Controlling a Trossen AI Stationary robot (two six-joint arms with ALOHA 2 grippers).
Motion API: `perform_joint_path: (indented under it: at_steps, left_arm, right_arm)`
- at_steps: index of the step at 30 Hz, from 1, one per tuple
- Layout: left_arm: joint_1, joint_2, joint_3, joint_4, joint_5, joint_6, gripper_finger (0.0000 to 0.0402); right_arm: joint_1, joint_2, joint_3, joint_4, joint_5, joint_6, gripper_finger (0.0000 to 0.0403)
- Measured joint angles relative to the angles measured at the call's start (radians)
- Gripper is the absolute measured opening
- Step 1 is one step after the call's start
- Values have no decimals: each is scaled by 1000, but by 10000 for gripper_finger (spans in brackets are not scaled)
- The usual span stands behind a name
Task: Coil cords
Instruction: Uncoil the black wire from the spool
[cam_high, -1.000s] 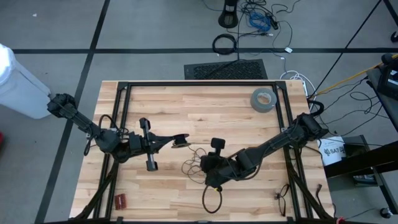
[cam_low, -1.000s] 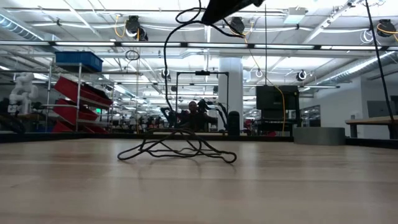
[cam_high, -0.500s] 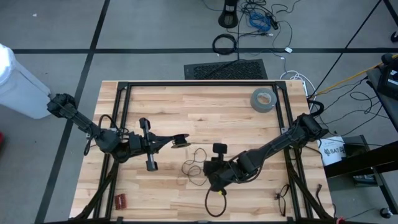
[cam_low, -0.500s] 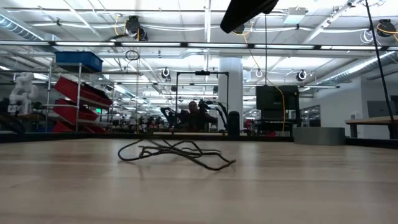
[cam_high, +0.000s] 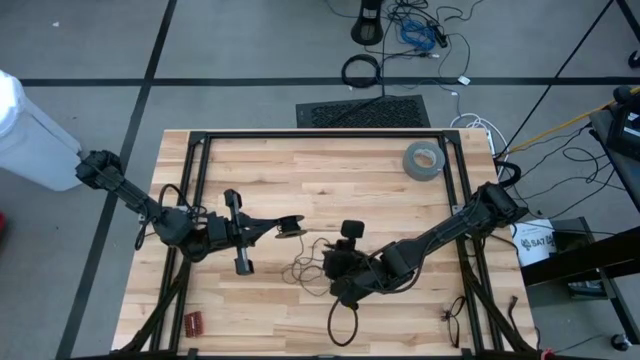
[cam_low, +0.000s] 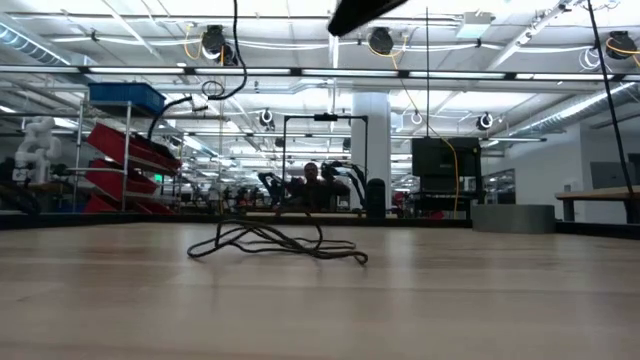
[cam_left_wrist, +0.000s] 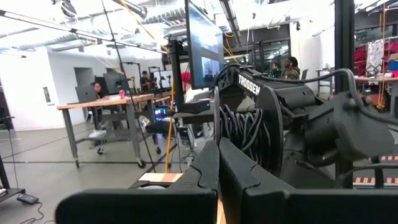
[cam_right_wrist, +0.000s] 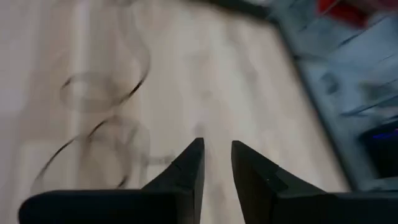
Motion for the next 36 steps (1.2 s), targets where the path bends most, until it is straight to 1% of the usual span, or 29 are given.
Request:
perform_joint_path:
  at_steps: [2,3,8,12,21,25,31,36]
  left_arm:
    - [0,0,0,-2,0,0,1]
    - [0,0,0,-2,0,0,1]
    - [0,0,0,-2,0,-3,1]
    - [0,0,0,-2,0,-3,1]
    - [0,0,0,-1,0,-3,1]
    - [0,0,0,-2,0,1,1]
    - [0,0,0,-3,52,49,1]
    - [0,0,0,-6,69,70,1]
  right_arm:
    - [8,0,0,67,71,-51,71]
    - [13,0,0,109,90,-86,71]
    - [29,0,0,325,100,-256,71]
    - [28,0,0,426,125,-353,71]
    - [27,0,0,478,133,-375,71]
    - [27,0,0,483,197,-379,71]
    - [35,0,0,505,194,-402,71]
    - [34,0,0,527,149,-418,77]
